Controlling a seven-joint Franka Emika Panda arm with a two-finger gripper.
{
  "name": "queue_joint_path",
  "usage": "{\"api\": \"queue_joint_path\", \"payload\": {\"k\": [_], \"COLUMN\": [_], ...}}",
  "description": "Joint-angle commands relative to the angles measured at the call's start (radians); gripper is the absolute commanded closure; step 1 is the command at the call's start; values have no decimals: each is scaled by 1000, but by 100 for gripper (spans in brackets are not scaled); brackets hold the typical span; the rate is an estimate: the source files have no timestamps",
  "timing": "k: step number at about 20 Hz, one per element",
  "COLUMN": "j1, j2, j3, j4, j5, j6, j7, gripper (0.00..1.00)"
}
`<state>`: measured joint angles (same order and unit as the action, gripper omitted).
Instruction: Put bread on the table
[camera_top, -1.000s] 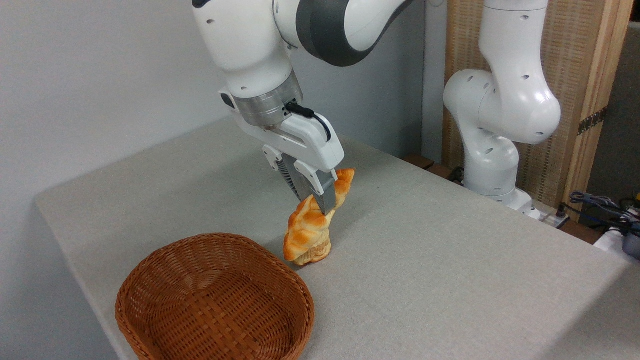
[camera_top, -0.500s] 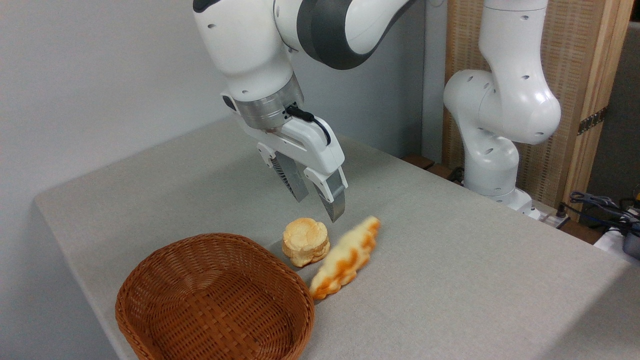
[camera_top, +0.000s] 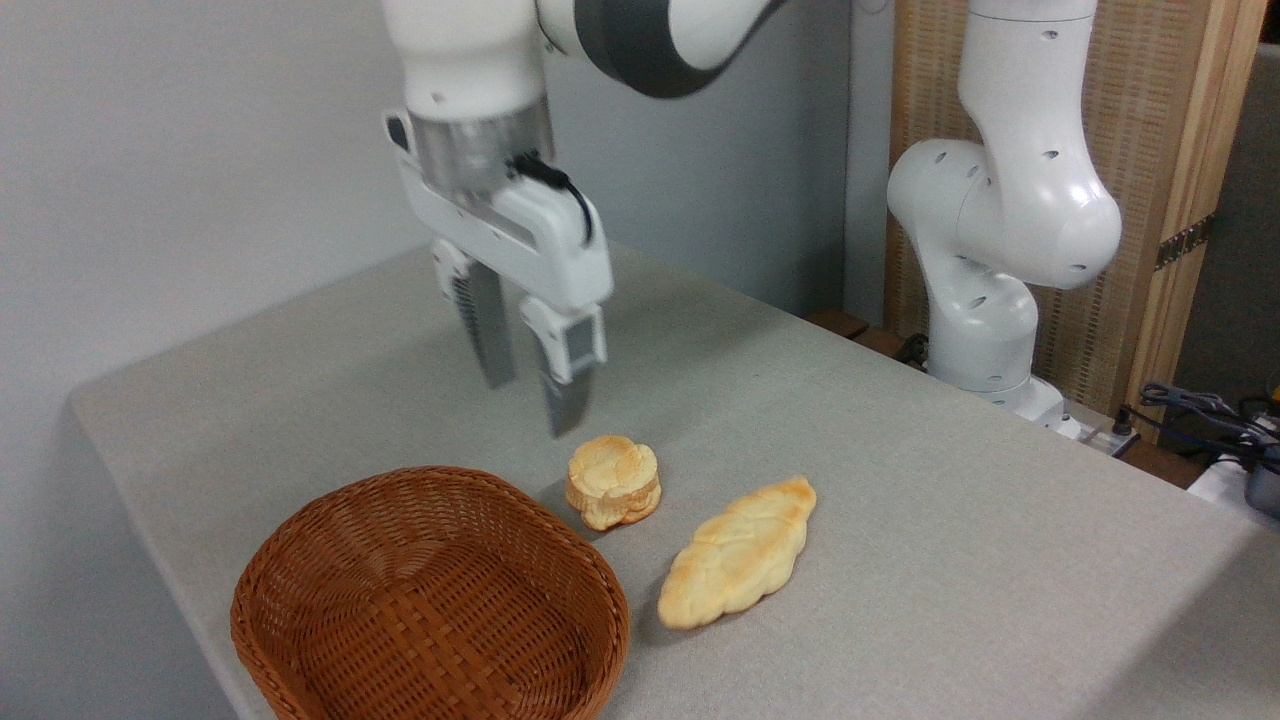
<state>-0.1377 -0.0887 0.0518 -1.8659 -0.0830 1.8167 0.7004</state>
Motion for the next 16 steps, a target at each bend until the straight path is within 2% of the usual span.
{"api": "queue_joint_path", "payload": {"k": [1, 3, 16], "j1": [-3, -3, -2], "j2": [-6, -5, 24], "j3": [-12, -13, -10], "j4": [31, 33, 33], "j5": [-8, -12, -24], "j6": [39, 104, 102], "j7": [2, -2, -9], "gripper": [0, 0, 0]}}
